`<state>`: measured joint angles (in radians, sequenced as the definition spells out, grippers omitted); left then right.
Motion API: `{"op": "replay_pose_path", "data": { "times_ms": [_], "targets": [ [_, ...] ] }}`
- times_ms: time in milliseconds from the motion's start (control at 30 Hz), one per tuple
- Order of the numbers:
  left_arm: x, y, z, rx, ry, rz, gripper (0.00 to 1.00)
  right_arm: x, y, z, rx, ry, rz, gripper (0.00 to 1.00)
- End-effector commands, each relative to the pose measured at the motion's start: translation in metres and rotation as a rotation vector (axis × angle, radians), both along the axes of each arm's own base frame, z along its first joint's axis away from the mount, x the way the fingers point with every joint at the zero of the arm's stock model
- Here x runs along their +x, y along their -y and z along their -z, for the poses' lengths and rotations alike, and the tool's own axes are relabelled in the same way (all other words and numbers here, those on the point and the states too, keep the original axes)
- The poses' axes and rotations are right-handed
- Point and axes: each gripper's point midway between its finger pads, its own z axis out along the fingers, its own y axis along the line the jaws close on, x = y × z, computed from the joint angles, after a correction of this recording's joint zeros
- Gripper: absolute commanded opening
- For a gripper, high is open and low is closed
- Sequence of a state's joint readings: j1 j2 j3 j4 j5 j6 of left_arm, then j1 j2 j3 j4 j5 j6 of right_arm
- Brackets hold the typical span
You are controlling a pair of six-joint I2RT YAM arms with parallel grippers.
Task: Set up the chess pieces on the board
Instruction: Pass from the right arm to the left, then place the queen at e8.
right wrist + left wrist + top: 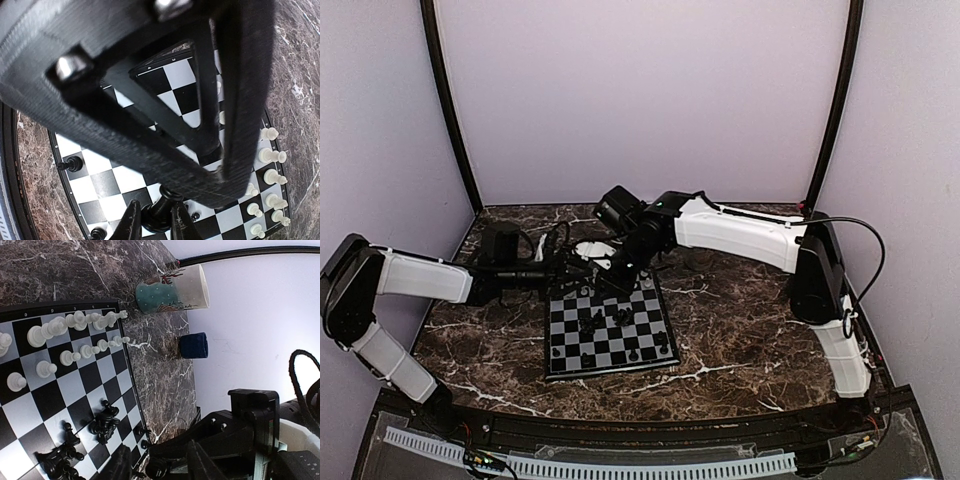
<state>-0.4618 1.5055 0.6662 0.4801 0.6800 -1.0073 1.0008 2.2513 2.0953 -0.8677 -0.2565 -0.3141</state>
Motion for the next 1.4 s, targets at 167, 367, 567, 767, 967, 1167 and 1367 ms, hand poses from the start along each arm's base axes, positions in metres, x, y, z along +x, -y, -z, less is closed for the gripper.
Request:
{"op": "replay_pose_path", "data": {
  "times_ms": [167, 367, 567, 767, 967, 1167, 1367],
  "targets": [
    [-0.009, 0.012, -0.011, -0.072, -0.005, 0.095, 0.32, 0.007, -0.009, -0.036, 0.079, 0.059, 0.018, 0.18],
    [-0.014, 0.020, -0.012, -0.090, -0.014, 0.137, 0.29, 0.008, -0.008, -0.035, 0.075, 0.061, 0.021, 0.18],
    [-0.016, 0.024, -0.011, -0.101, -0.013, 0.142, 0.19, 0.005, -0.008, -0.035, 0.074, 0.053, 0.013, 0.18],
    [-0.015, 0.023, -0.012, -0.103, 0.007, 0.139, 0.10, 0.001, -0.004, -0.037, 0.076, 0.051, 0.006, 0.20],
    [-0.012, 0.024, -0.021, -0.107, 0.064, 0.140, 0.07, -0.006, 0.014, -0.046, 0.075, 0.053, 0.005, 0.34],
    [-0.004, 0.016, -0.029, 0.052, 0.192, 0.133, 0.07, -0.009, 0.064, -0.067, 0.161, -0.029, 0.006, 0.42],
    [-0.008, 0.008, -0.030, 0.343, 0.425, 0.180, 0.07, 0.024, 0.130, -0.071, 0.250, -0.090, 0.127, 0.42]
  ]
}}
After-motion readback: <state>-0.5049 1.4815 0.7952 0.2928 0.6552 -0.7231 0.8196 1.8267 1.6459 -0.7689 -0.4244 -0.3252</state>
